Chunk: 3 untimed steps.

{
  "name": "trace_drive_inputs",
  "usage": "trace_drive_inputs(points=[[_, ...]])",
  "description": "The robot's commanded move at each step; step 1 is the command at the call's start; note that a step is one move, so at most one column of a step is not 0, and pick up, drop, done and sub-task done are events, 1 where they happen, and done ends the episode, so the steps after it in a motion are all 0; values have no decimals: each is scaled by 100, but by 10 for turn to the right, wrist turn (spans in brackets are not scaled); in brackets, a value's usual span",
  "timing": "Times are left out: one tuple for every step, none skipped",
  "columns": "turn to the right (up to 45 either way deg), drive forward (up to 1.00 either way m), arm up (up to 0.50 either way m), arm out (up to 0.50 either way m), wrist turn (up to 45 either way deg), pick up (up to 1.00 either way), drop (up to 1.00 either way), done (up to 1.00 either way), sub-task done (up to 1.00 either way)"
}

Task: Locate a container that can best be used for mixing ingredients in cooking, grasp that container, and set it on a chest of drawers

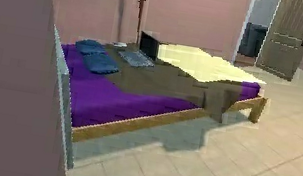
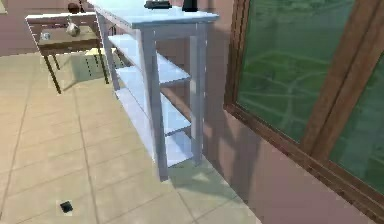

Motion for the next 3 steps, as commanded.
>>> trace_drive_inputs(points=[[300, 0, 0, 0, 0, 0, 0, 0, 0], [0, 100, 0, 0, 0, 0, 0, 0, 0], [0, 20, 0, 0, 0, 0, 0, 0, 0]])
